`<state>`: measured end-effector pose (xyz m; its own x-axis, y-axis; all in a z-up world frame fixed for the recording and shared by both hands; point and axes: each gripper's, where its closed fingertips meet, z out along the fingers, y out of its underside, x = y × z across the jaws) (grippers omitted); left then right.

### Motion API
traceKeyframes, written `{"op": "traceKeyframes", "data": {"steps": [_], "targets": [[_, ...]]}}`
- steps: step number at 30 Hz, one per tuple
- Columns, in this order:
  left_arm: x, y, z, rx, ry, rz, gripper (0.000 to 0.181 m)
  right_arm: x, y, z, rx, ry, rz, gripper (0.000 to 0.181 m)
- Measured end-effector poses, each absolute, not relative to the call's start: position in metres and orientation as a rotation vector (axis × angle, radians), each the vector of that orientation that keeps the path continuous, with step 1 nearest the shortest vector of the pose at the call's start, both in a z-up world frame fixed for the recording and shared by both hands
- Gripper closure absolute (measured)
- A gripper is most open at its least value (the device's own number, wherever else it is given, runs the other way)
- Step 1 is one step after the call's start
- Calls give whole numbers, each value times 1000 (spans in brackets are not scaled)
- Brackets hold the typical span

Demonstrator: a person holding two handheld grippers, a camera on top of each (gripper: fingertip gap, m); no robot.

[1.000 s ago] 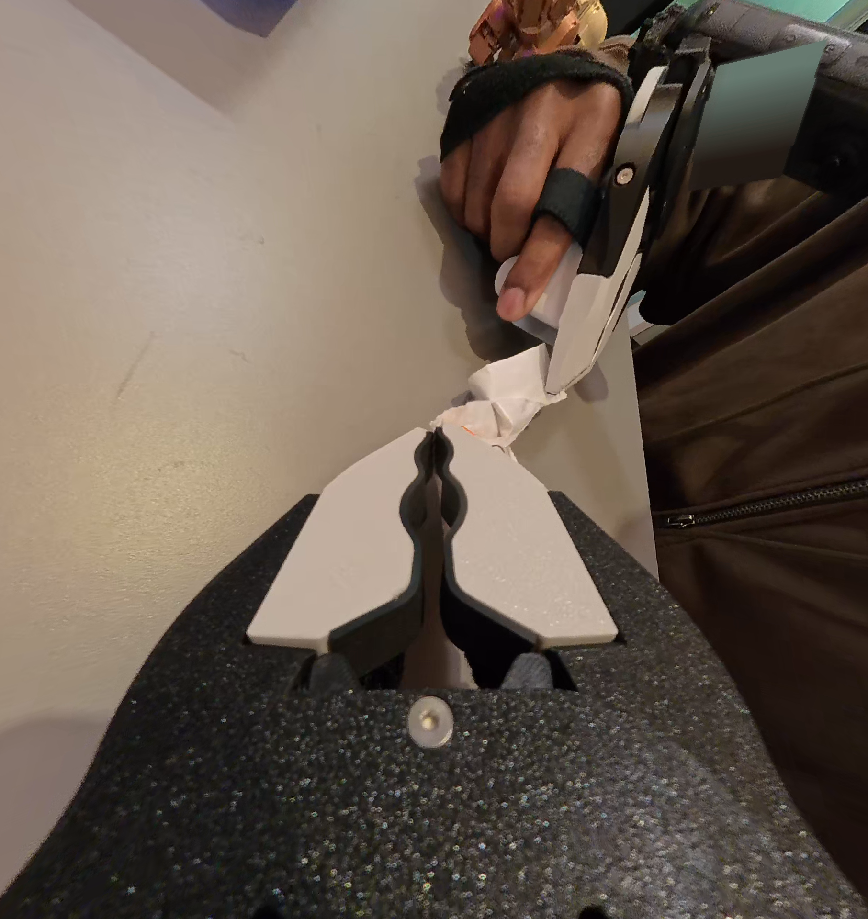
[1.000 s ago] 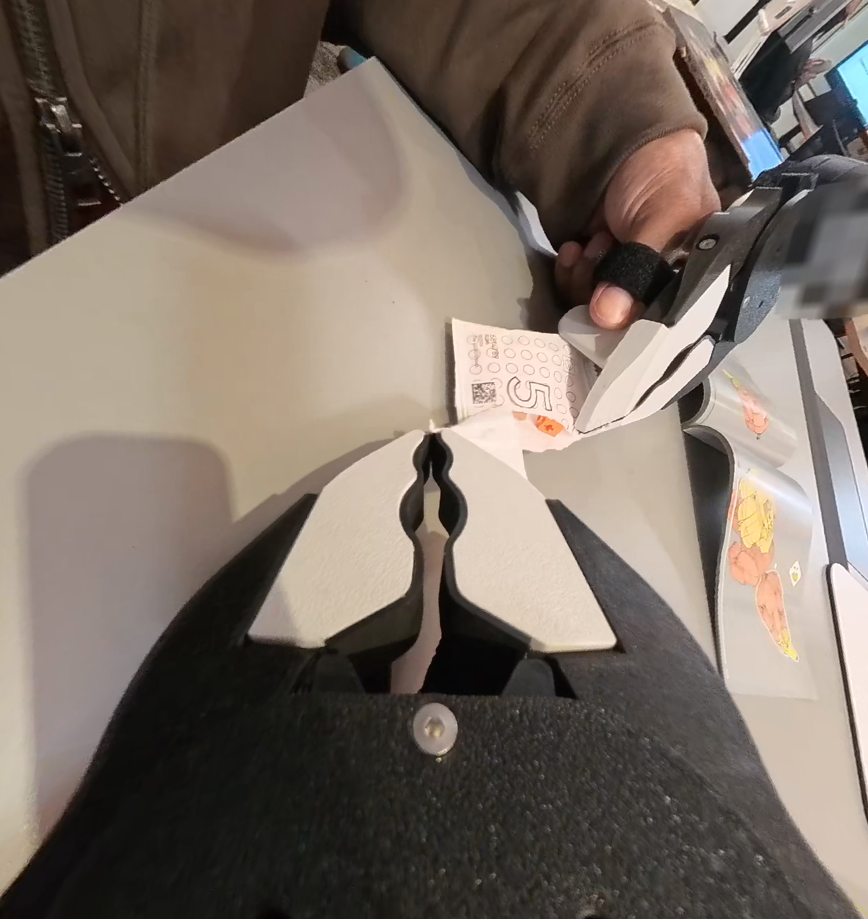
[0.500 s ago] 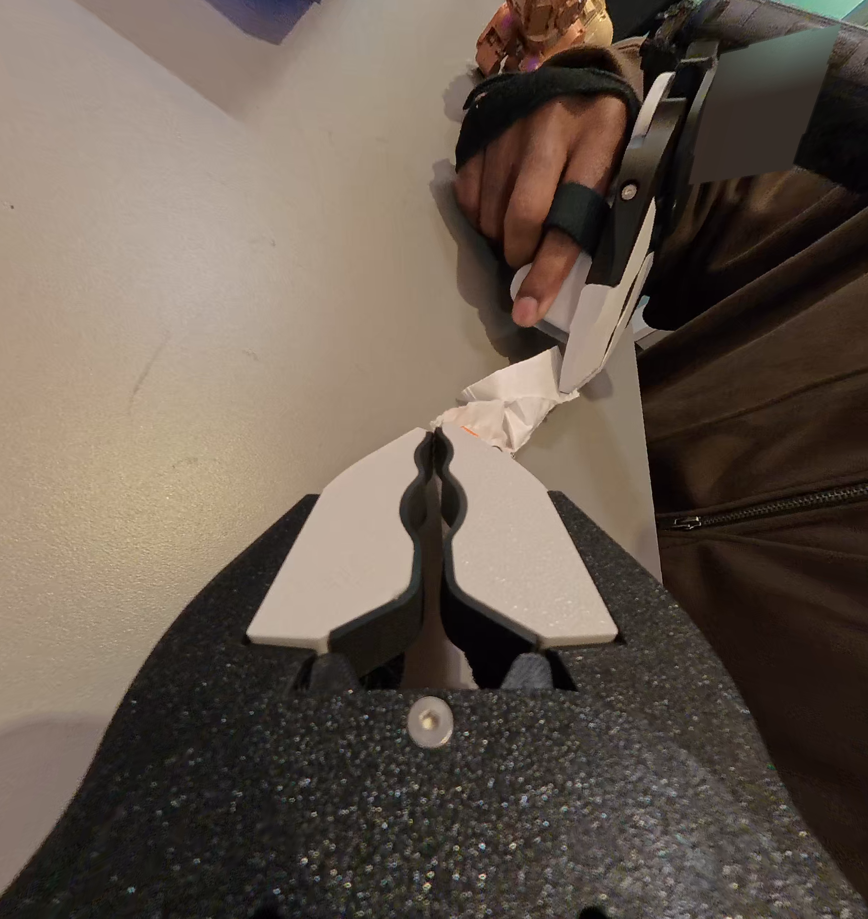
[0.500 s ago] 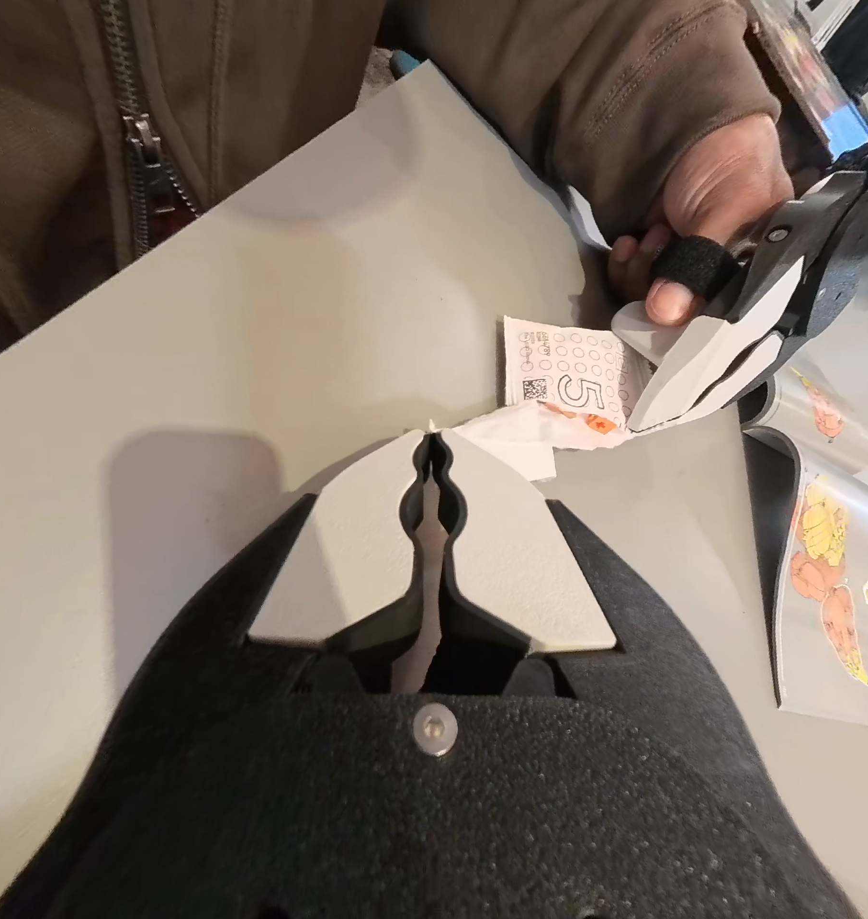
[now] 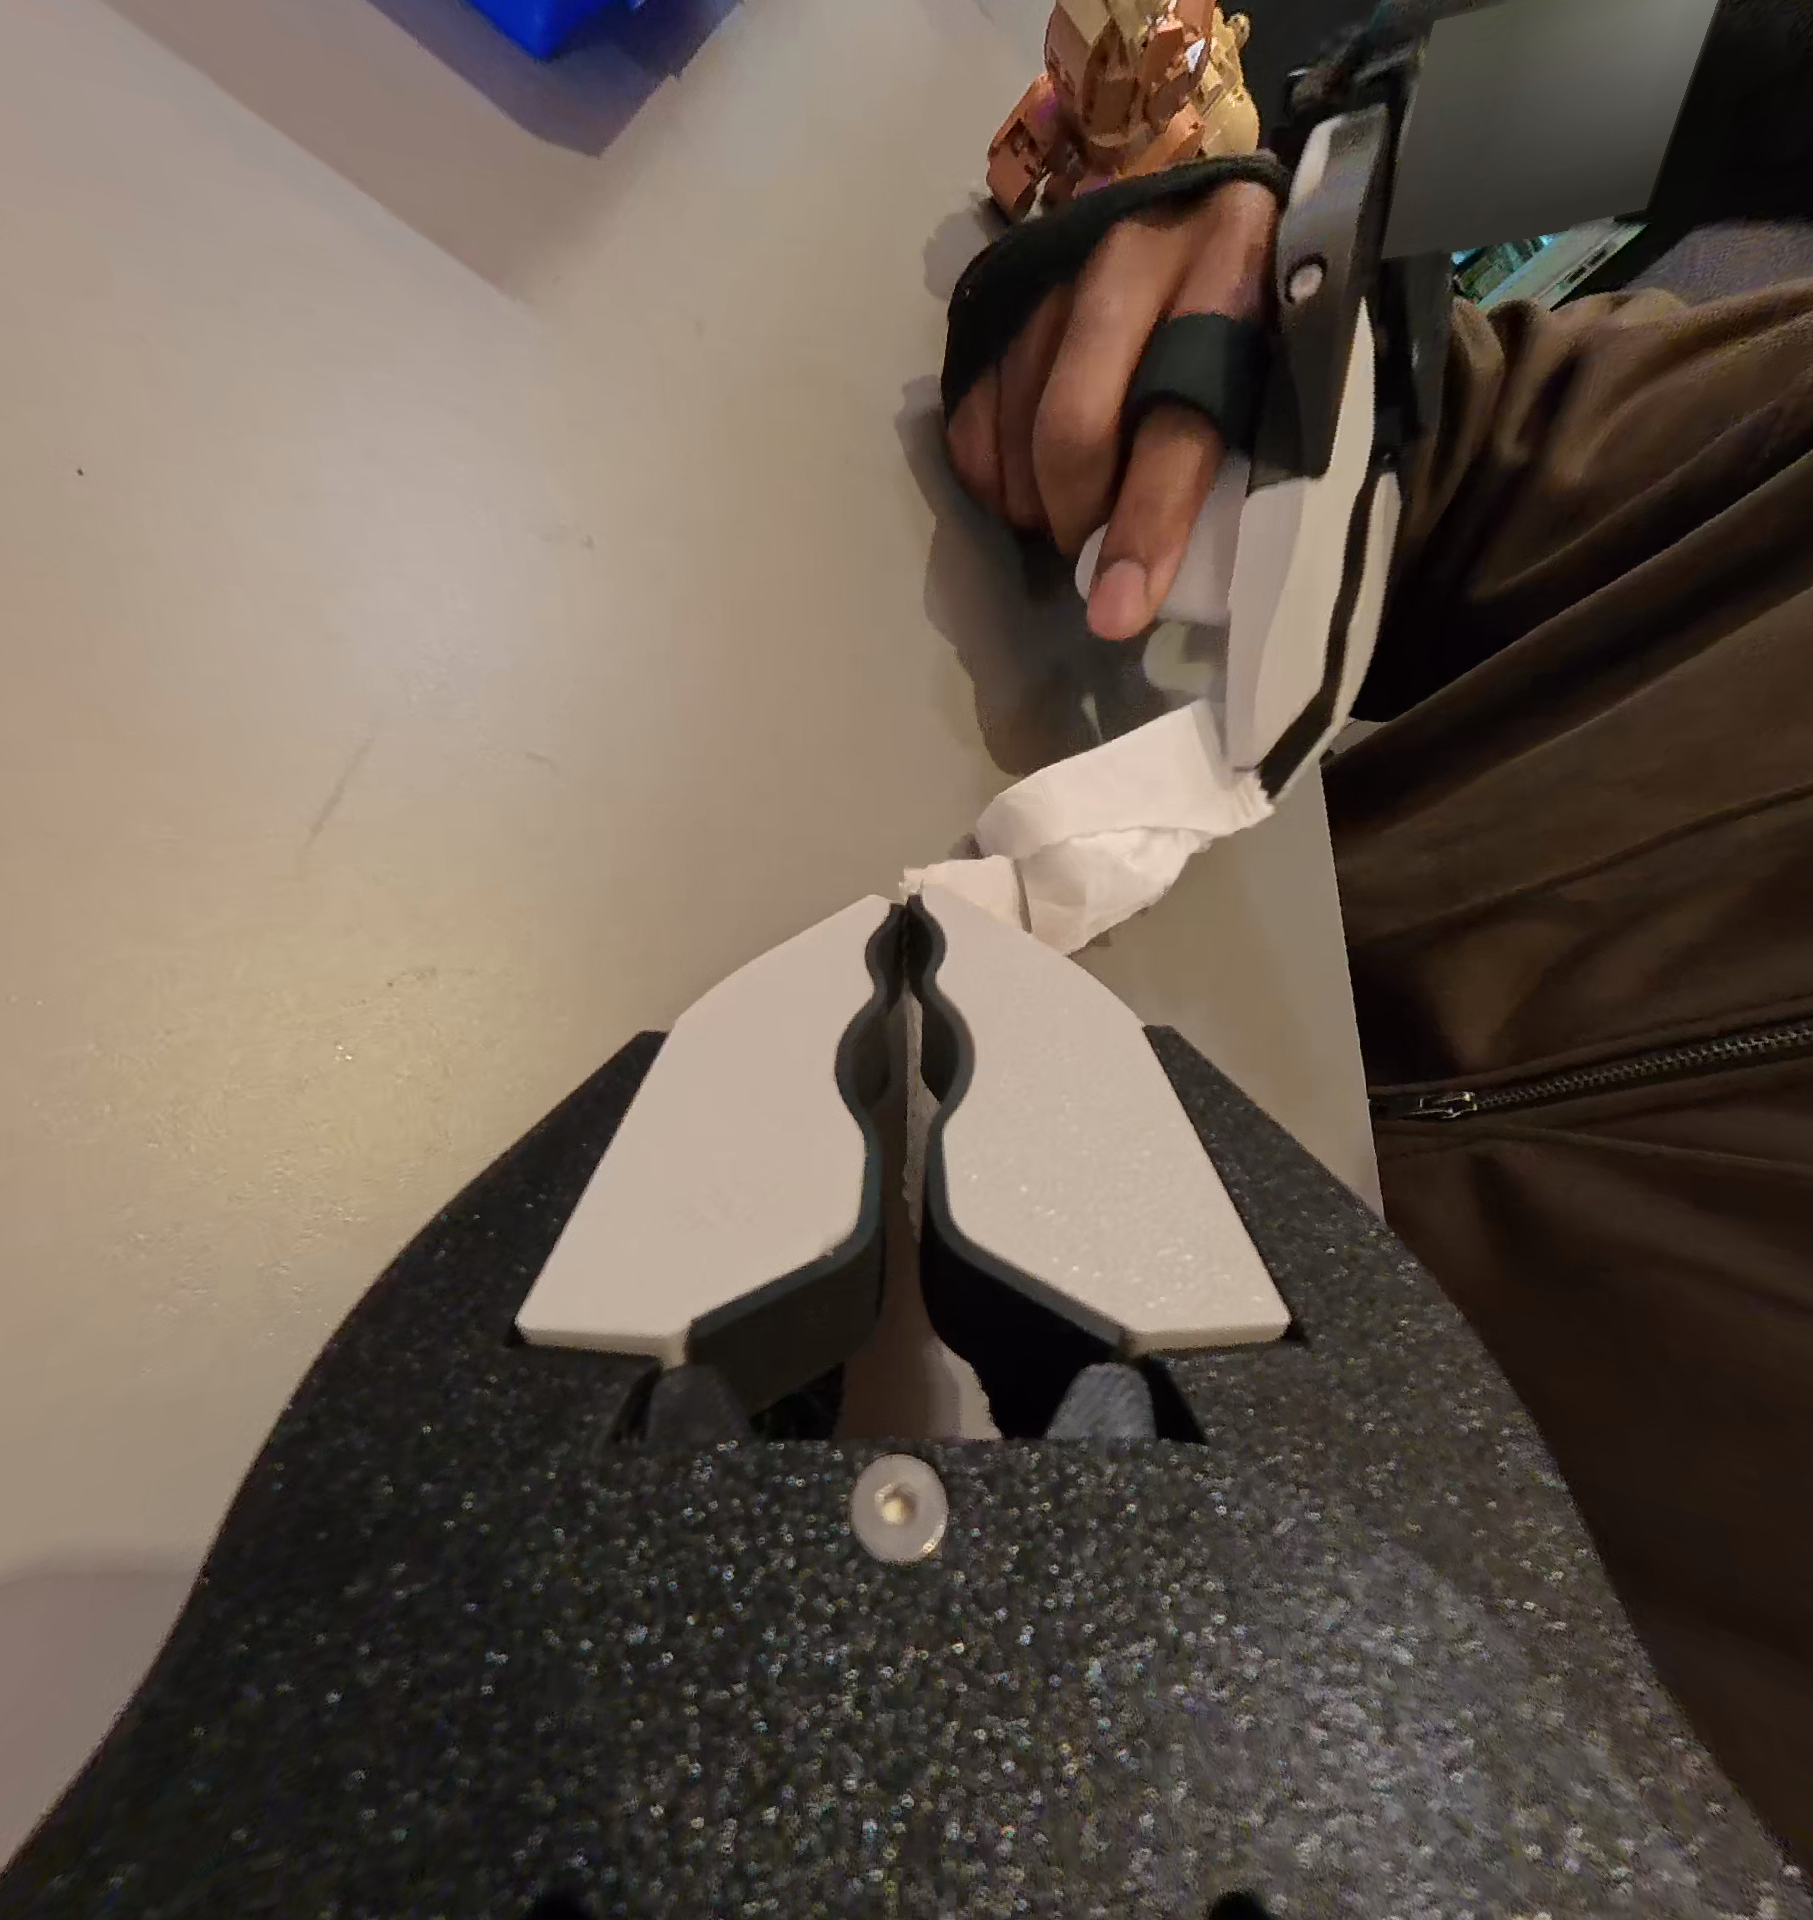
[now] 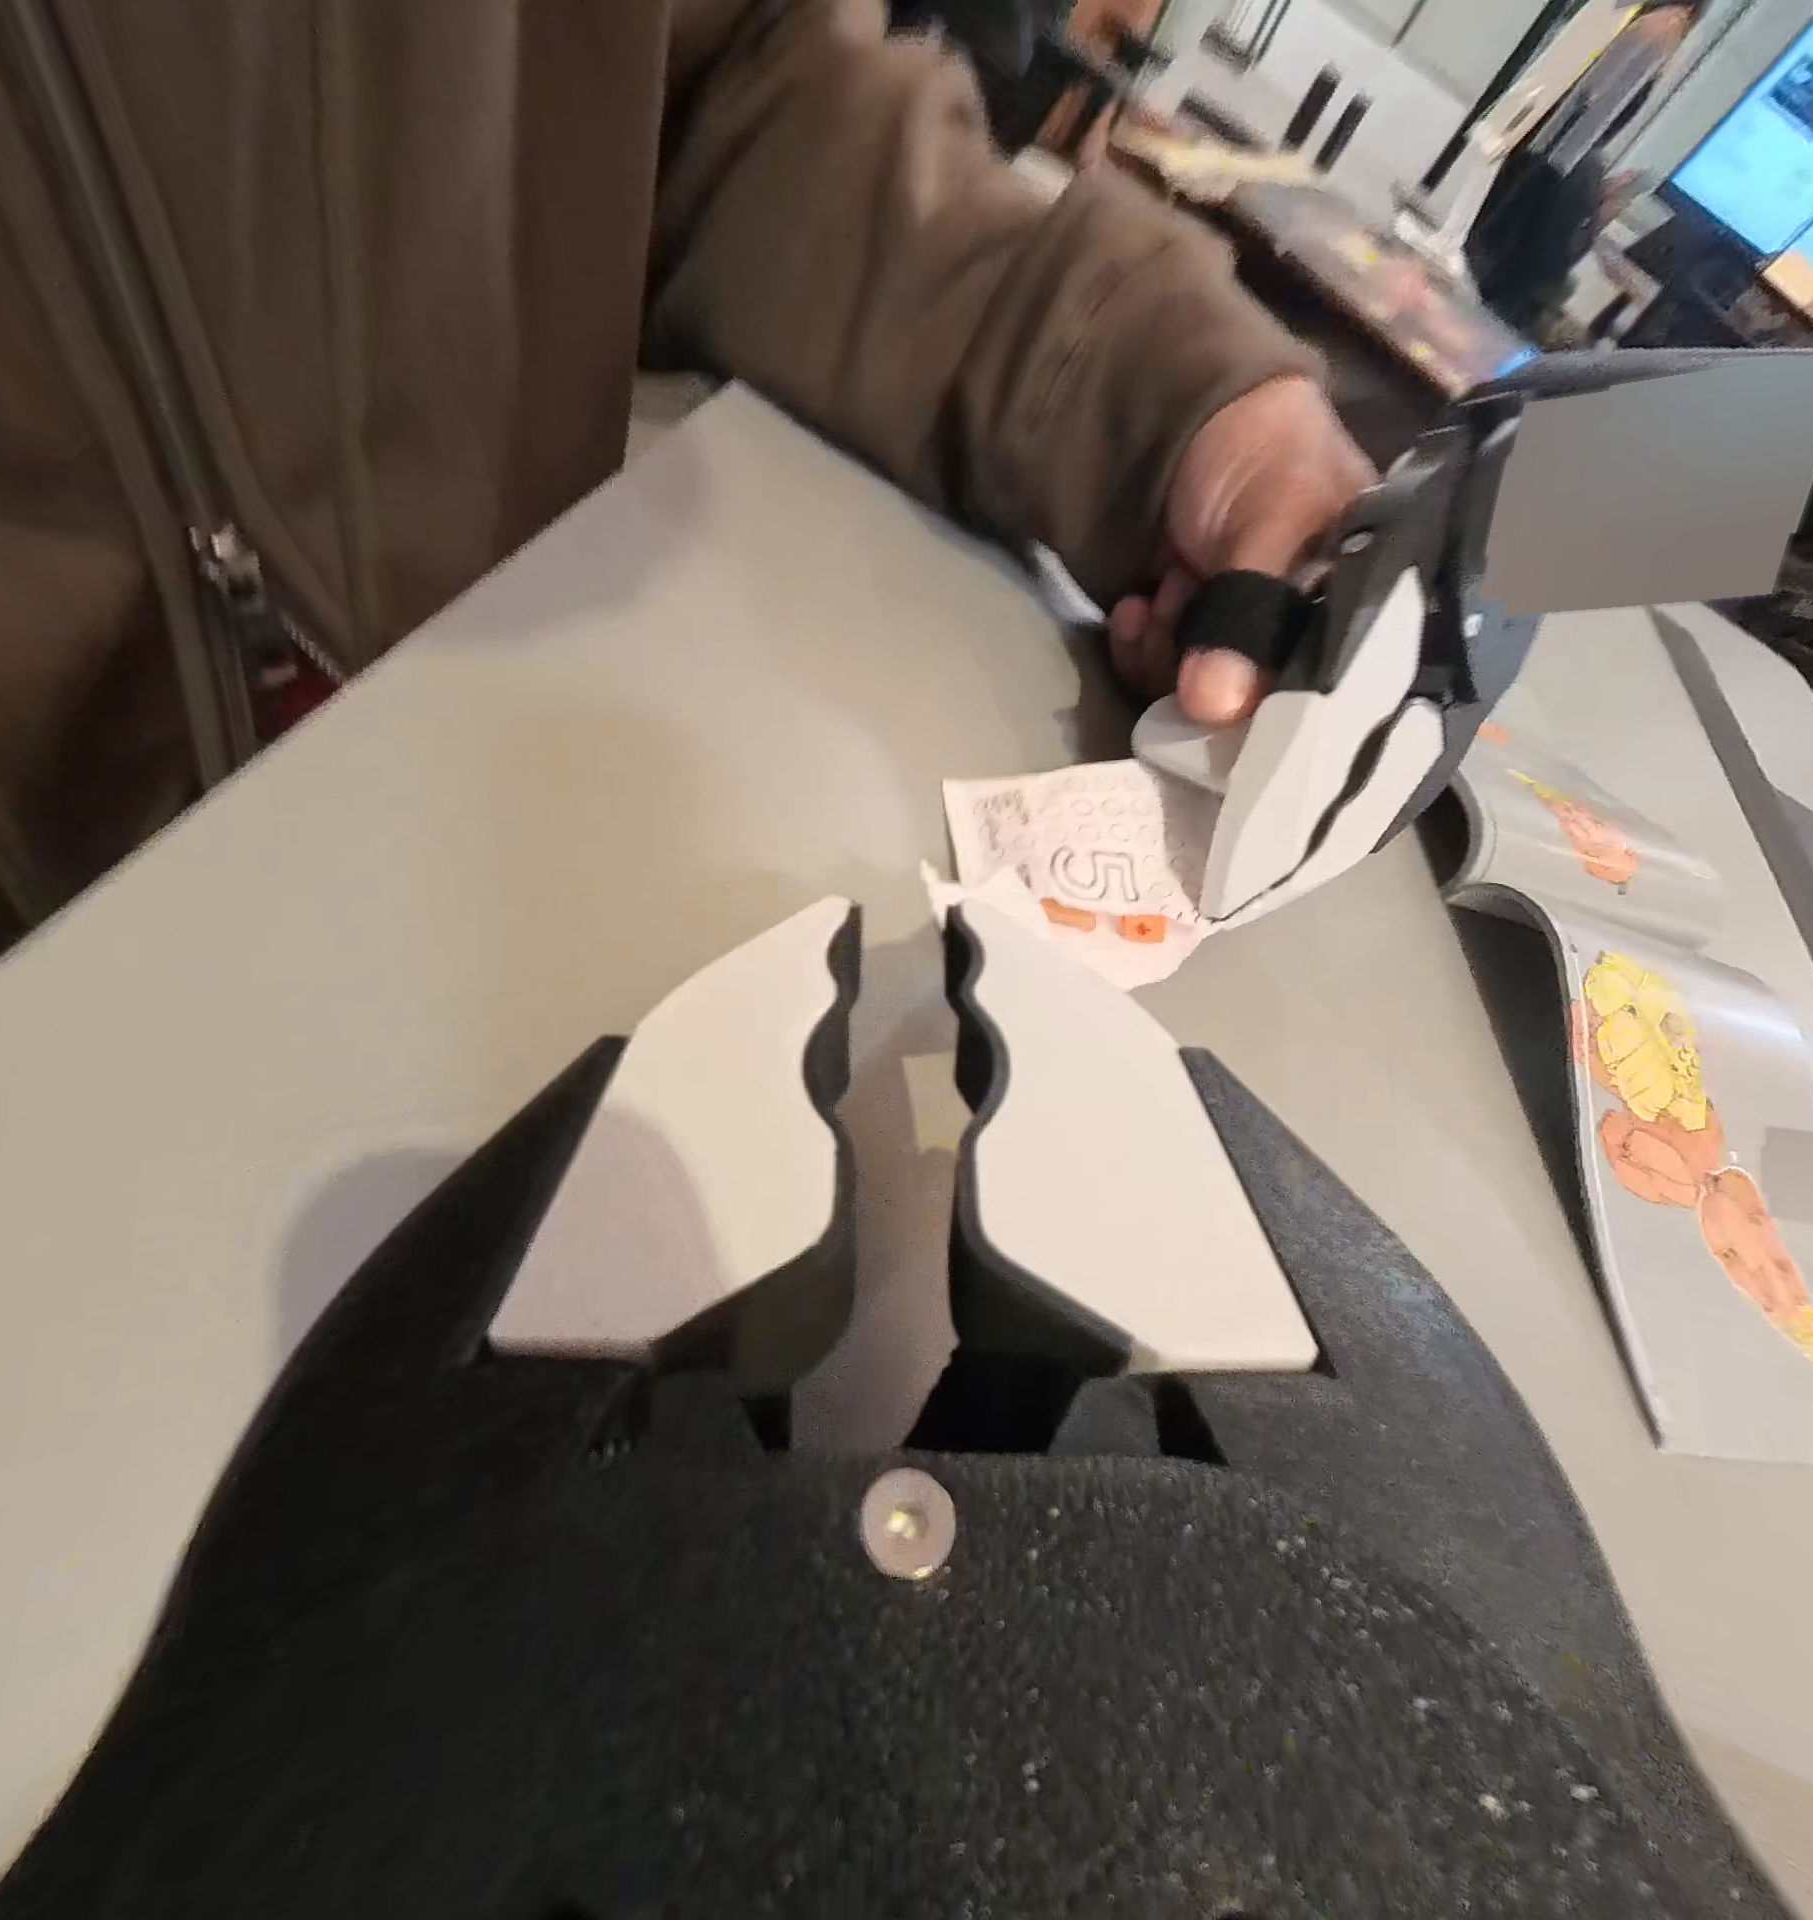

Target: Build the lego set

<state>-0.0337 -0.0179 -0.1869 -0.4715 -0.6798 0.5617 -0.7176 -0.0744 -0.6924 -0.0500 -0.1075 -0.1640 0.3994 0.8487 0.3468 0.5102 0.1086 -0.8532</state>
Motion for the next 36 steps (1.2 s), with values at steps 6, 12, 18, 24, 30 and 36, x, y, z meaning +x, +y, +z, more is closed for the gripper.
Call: {"op": "traceKeyframes", "data": {"steps": [6,12,18,24,30,36], "targets": [[-35,-21,-166,1454,-2170,1816,181,-32,-86,-127,-1580,-936,537,149],[-32,-16,-136,1385,-2092,2112,181,-10,-67,-141,-1802,-760,536,130],[-26,-1,-109,1394,-1897,2374,181,-13,-58,-147,-1850,-632,610,126],[-23,-8,-96,1351,-1886,2485,181,-32,-43,-128,-1776,-524,668,139],[-25,-7,-94,1346,-1886,2507,181,-18,-40,-115,-1708,-398,707,169],[-25,-7,-92,1324,-1856,2525,181,-17,-38,-115,-1699,-365,724,181]]}}
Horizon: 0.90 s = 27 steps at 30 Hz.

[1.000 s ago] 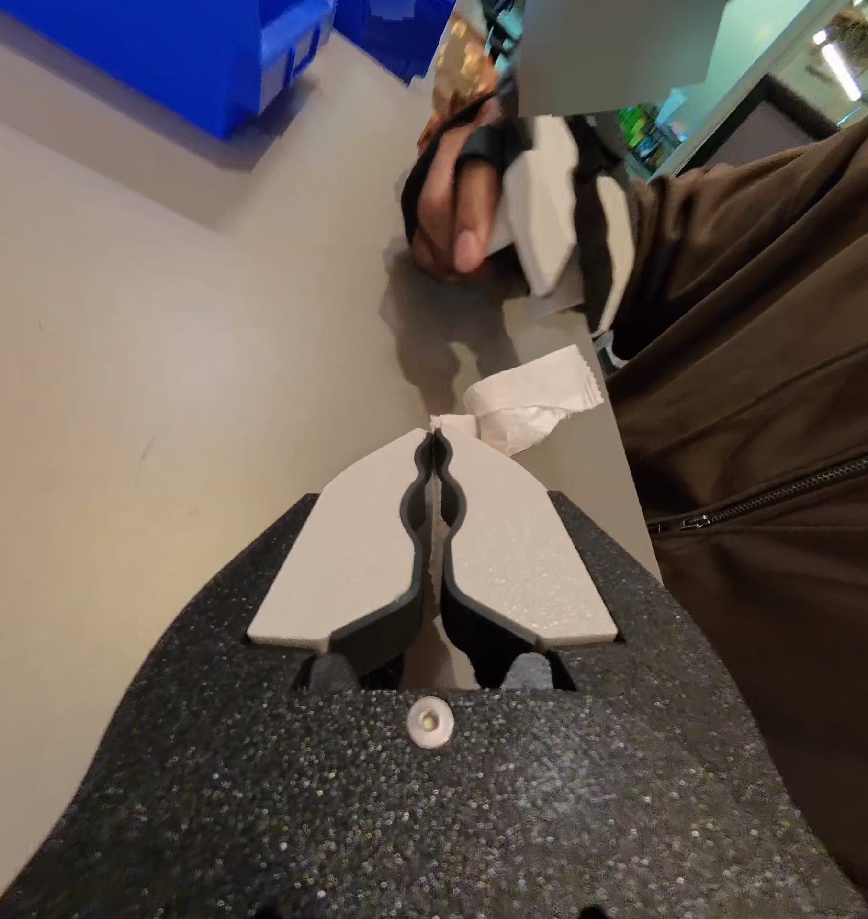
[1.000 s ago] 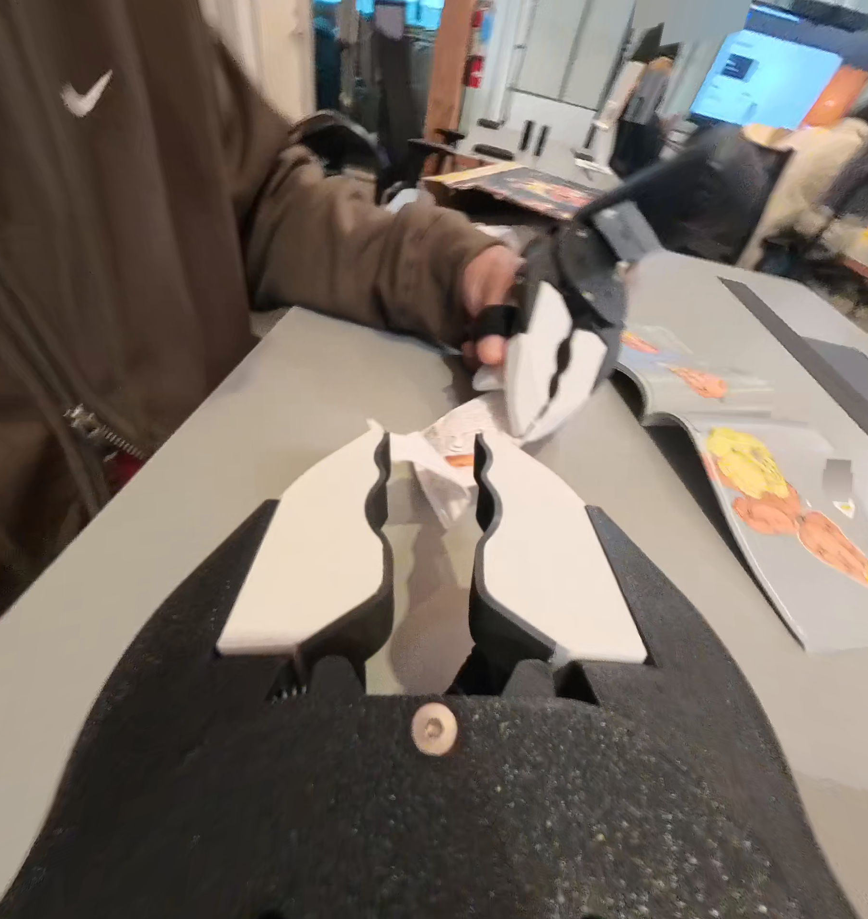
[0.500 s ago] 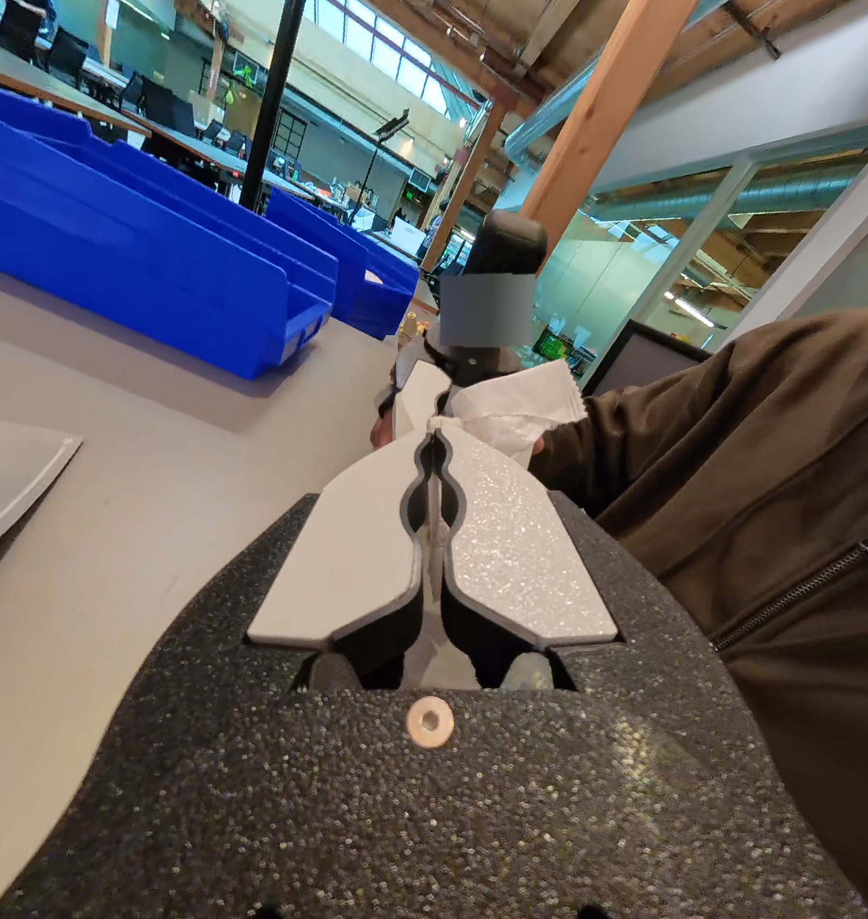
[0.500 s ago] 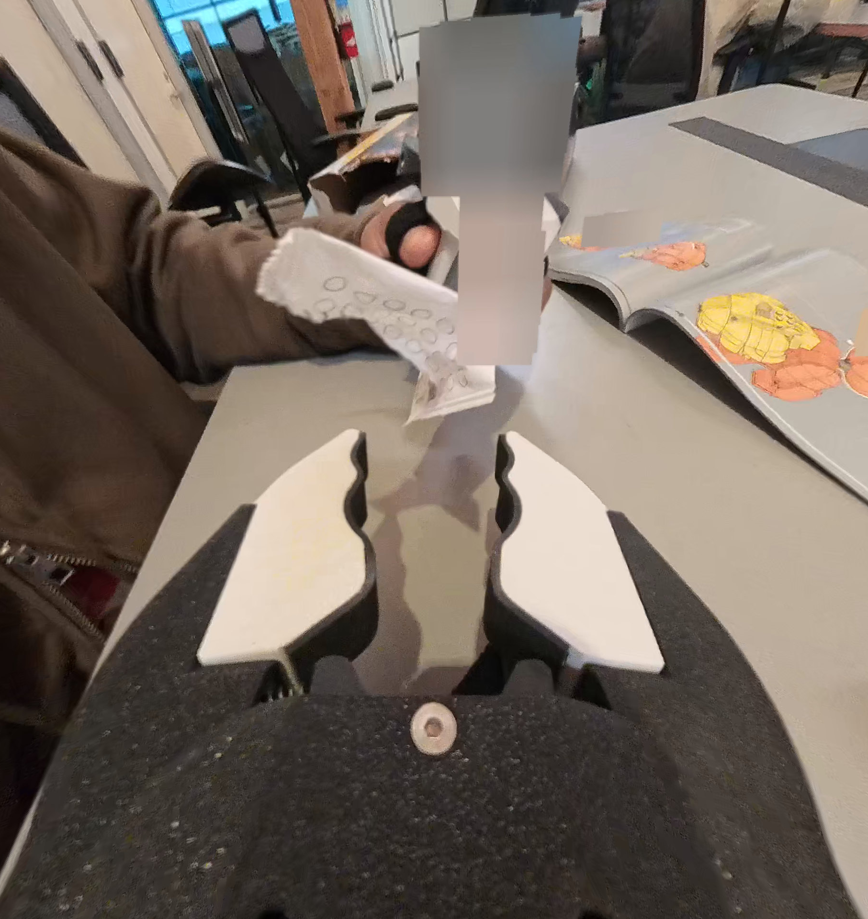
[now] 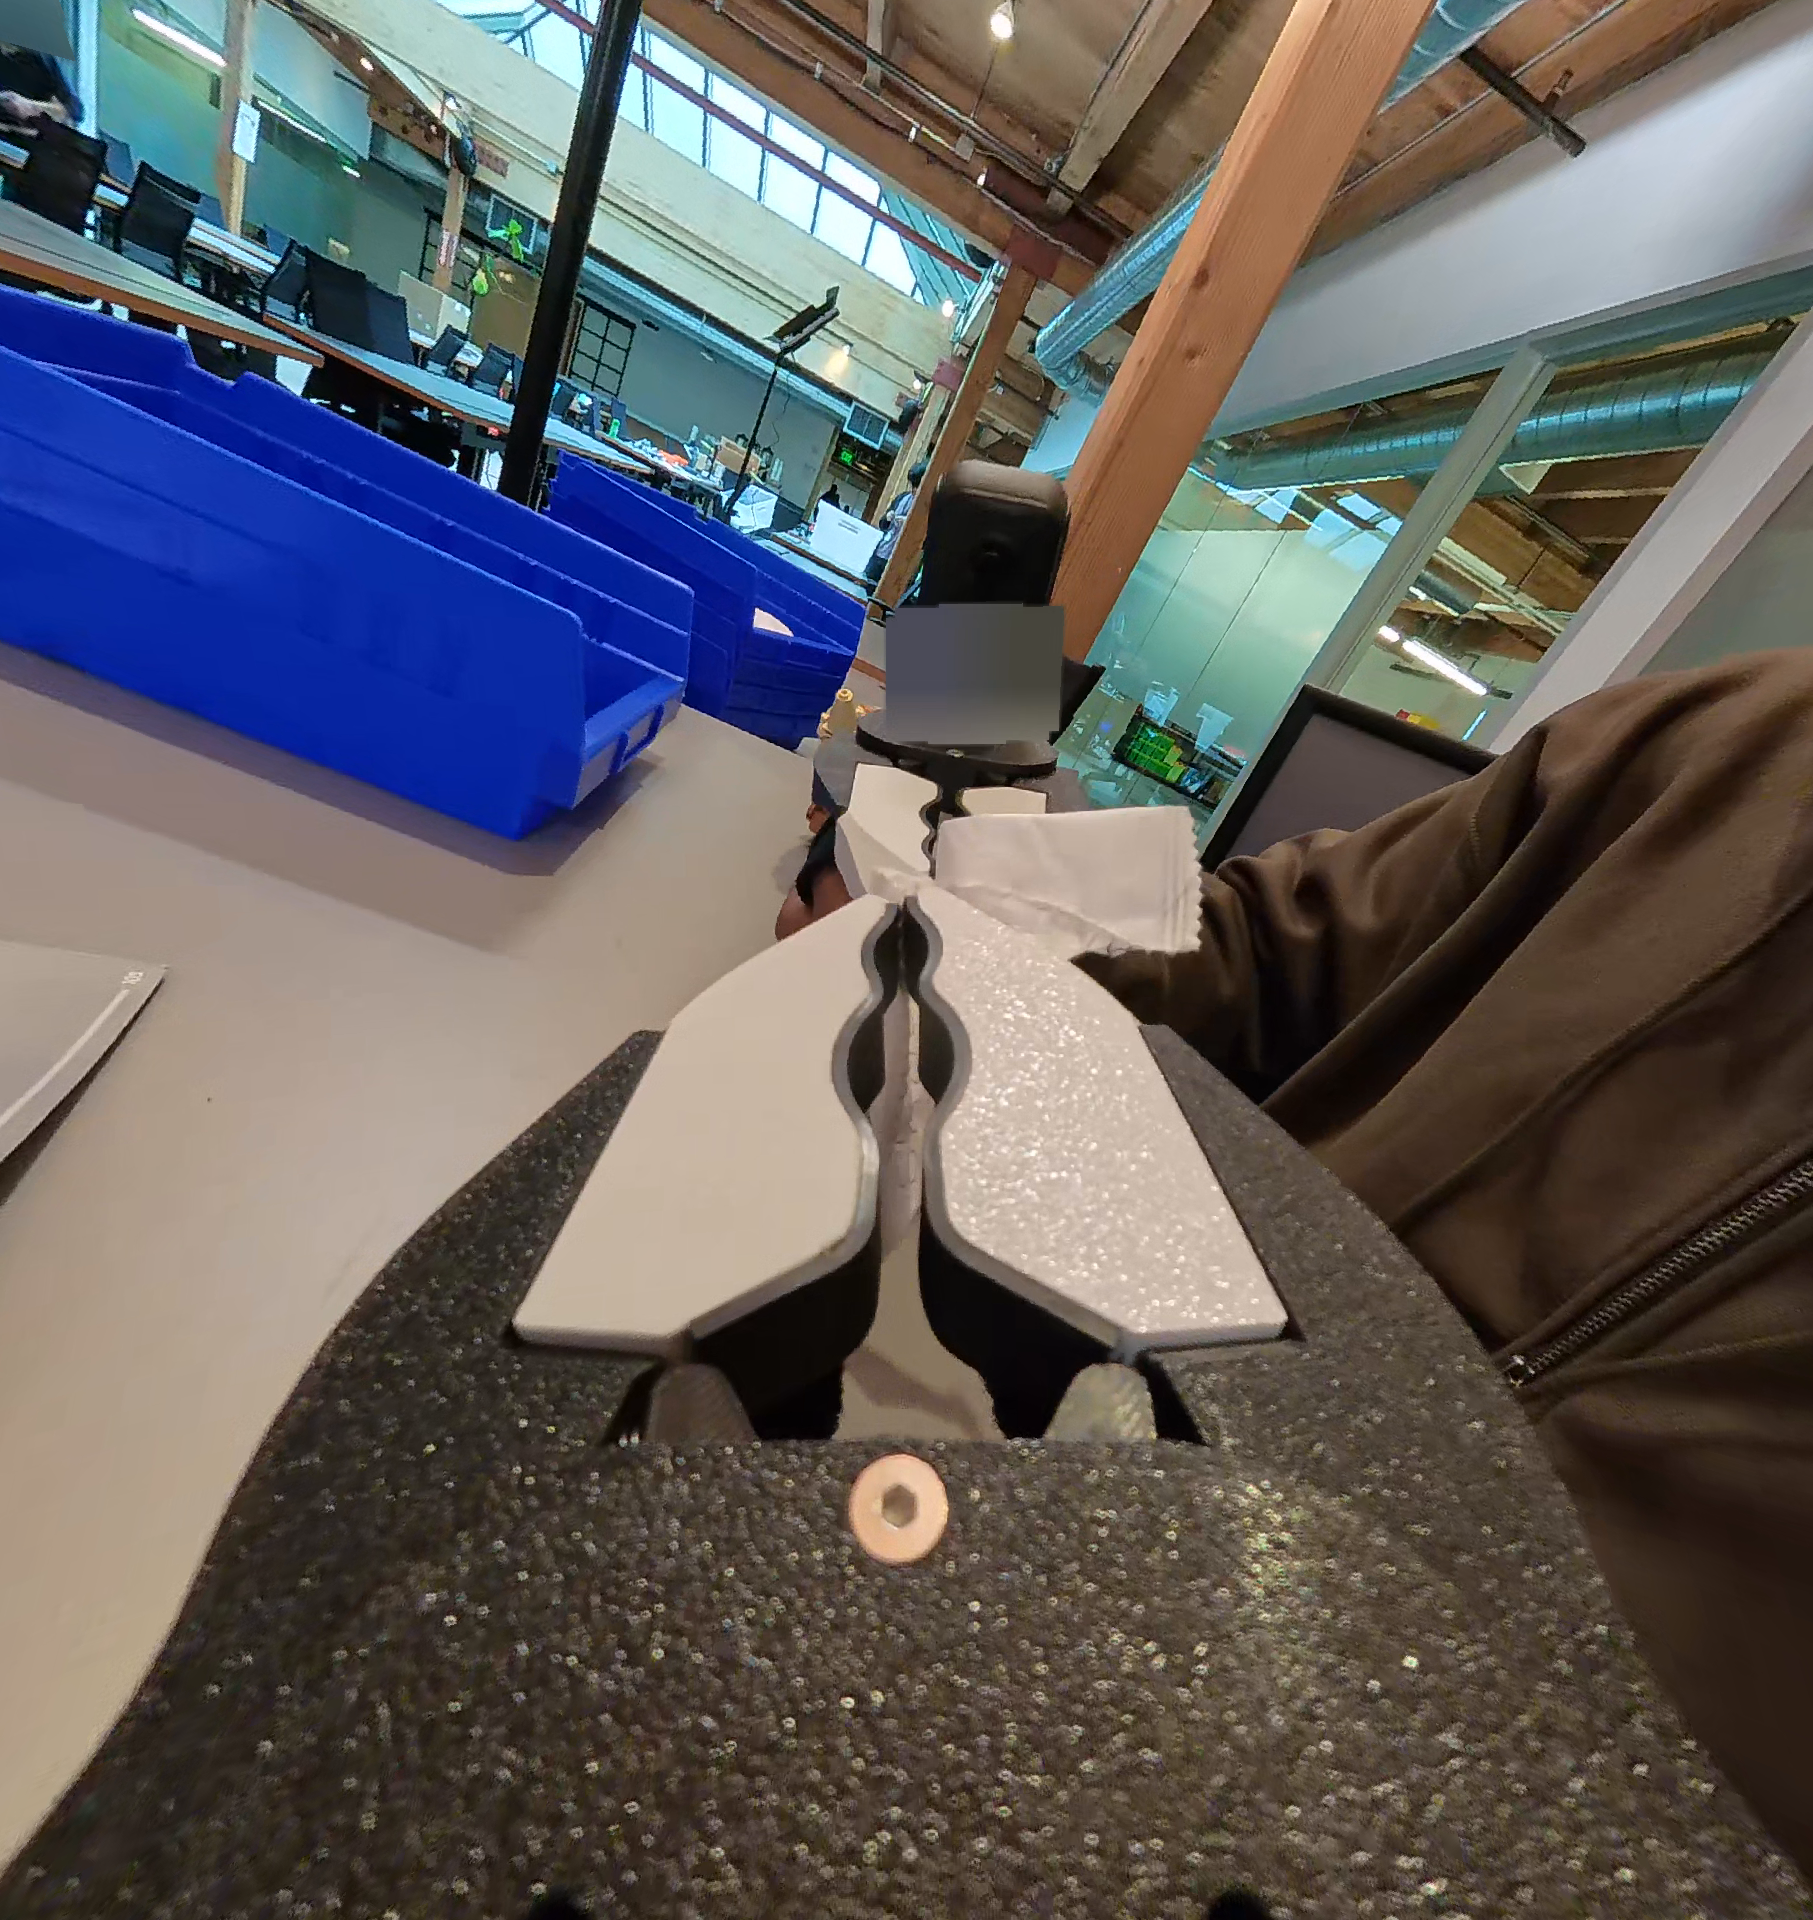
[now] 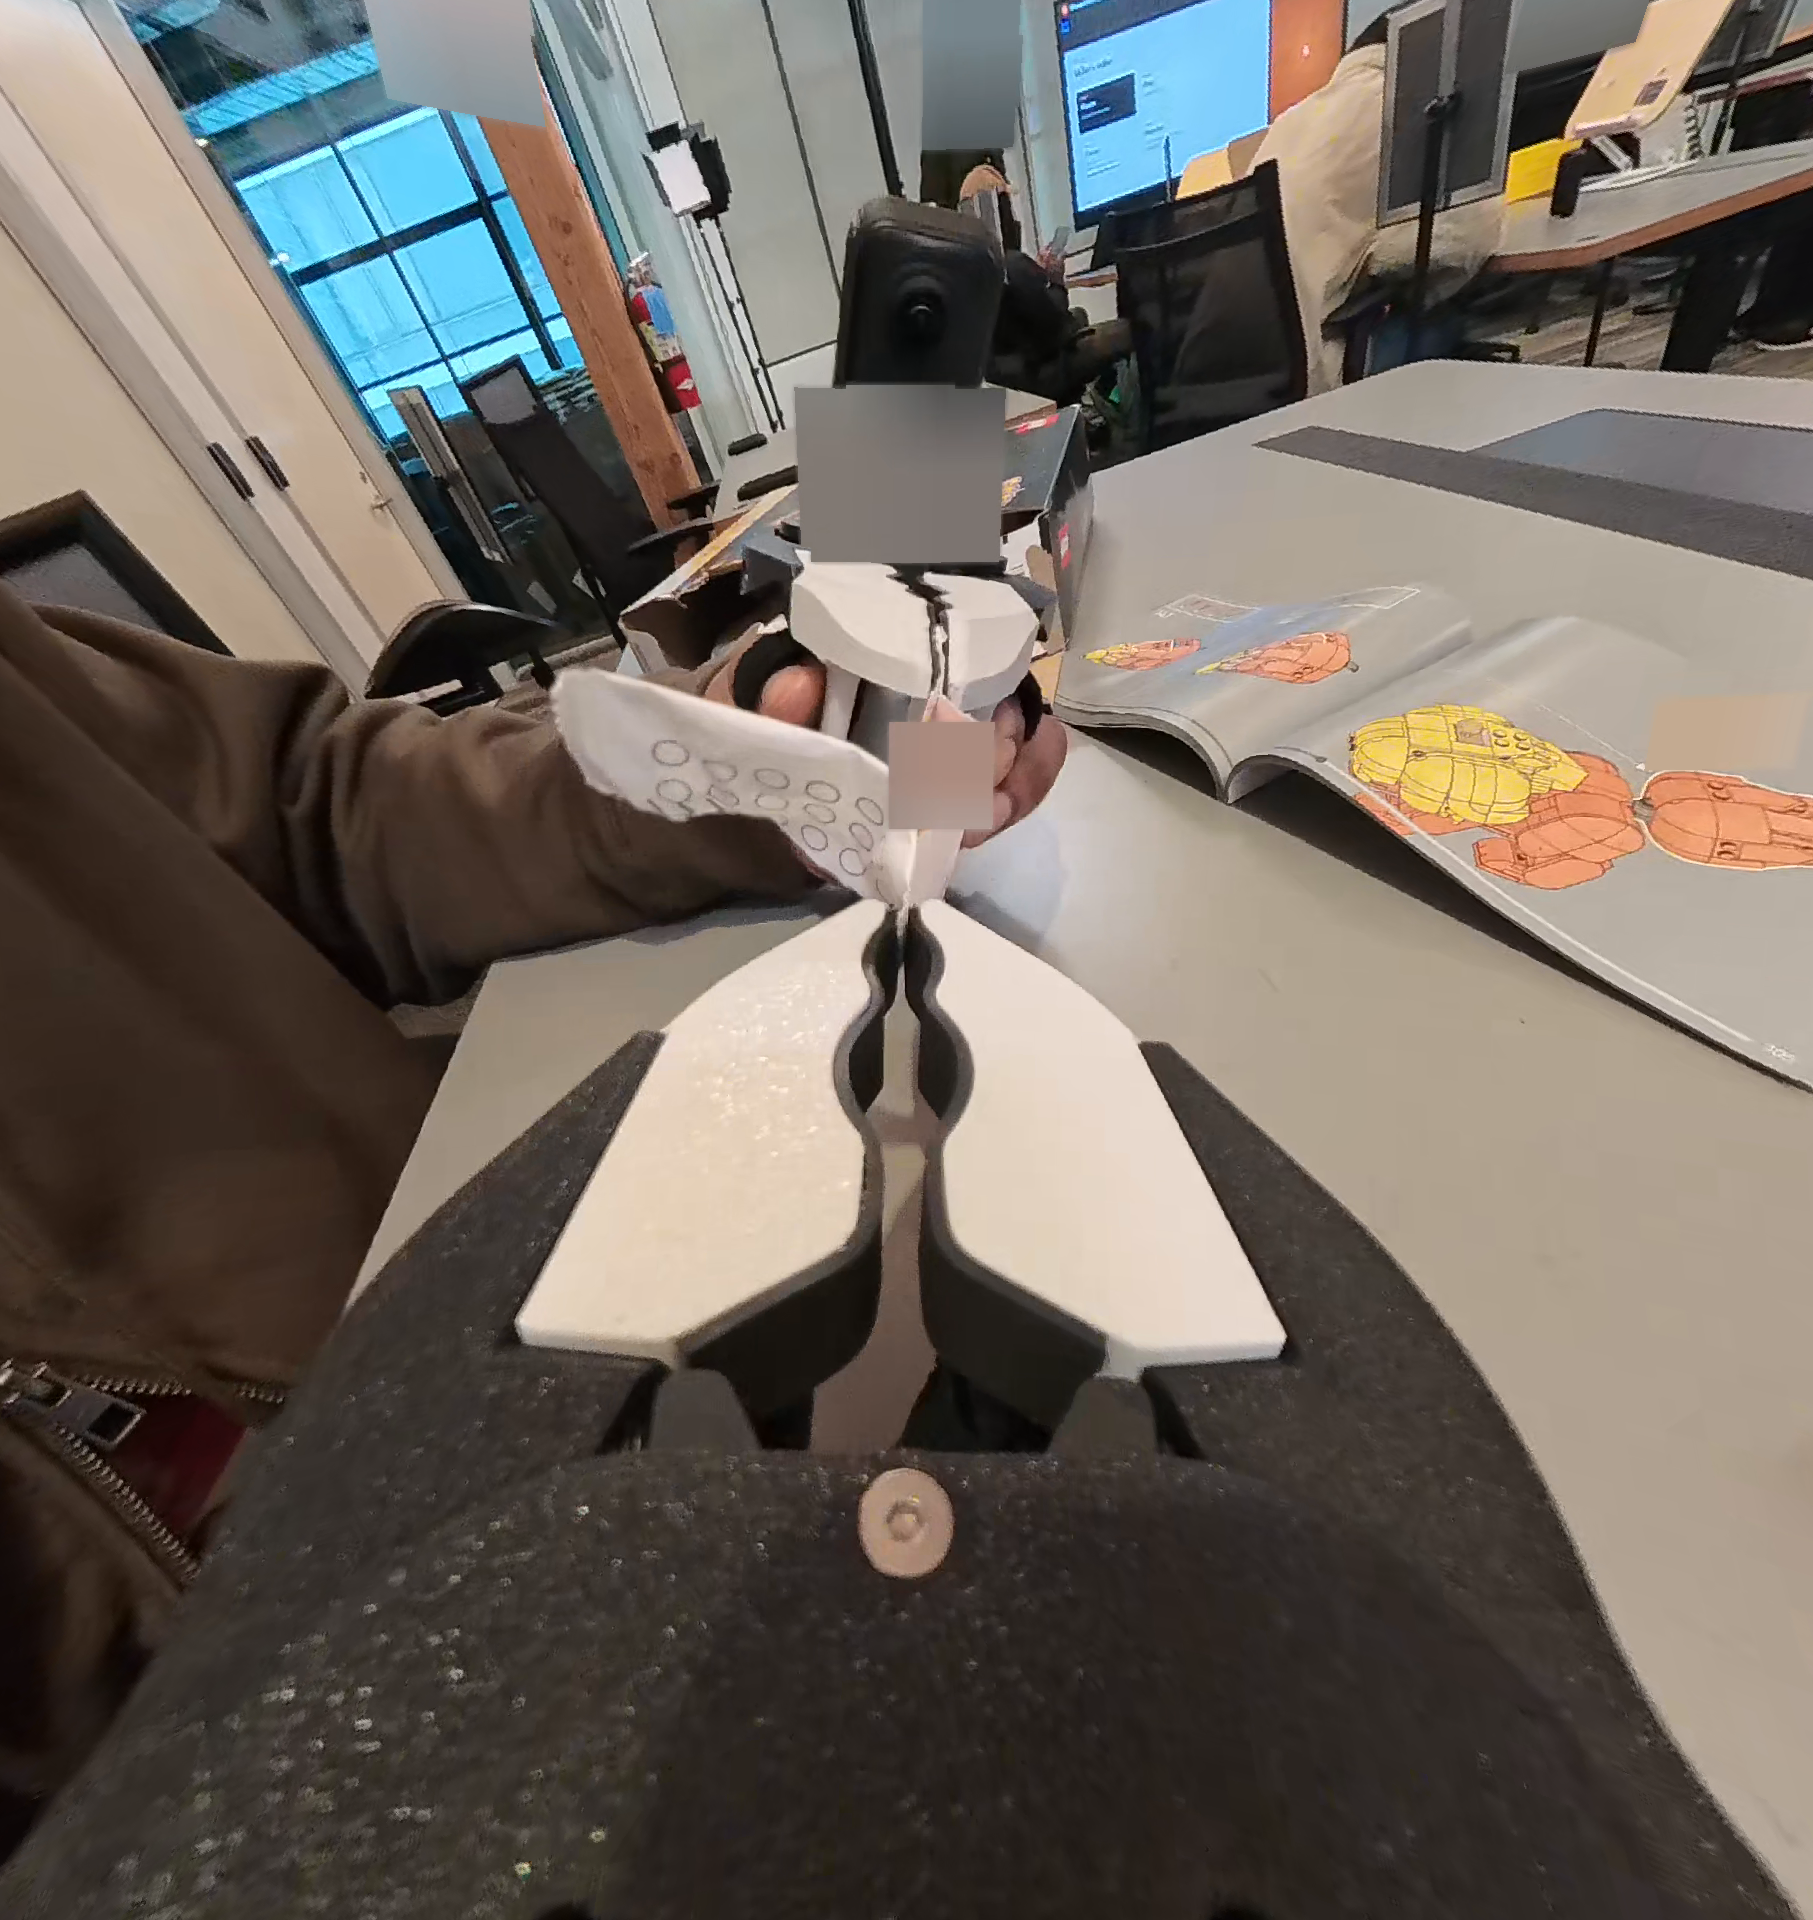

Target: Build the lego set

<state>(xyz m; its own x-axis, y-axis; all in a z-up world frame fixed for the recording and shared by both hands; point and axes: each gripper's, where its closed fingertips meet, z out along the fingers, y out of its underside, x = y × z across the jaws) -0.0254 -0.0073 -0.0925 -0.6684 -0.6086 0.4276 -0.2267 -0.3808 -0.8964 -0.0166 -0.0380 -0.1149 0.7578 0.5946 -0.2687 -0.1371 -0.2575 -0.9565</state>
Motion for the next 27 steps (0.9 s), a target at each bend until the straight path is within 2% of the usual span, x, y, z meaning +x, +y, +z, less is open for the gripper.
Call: {"op": "traceKeyframes", "data": {"steps": [5,8,12,15,20,27], "targets": [[-26,-6,-88,-1127,1518,-2228,178,-15,-38,-111,-1666,-359,714,181],[-26,-7,-88,-1144,1503,-2249,168,-15,-40,-105,-1623,-374,707,181],[-23,-10,-94,-1182,1518,-2212,134,-11,-43,-92,-1550,-361,712,181],[-24,-15,-94,-1165,1537,-2216,122,-5,-44,-83,-1501,-317,730,181],[-19,-28,-97,-1139,1552,-2185,126,-3,-44,-73,-1445,-248,805,181],[-17,-32,-93,-1092,1500,-2198,158,-7,-42,-63,-1383,-198,854,181]]}}
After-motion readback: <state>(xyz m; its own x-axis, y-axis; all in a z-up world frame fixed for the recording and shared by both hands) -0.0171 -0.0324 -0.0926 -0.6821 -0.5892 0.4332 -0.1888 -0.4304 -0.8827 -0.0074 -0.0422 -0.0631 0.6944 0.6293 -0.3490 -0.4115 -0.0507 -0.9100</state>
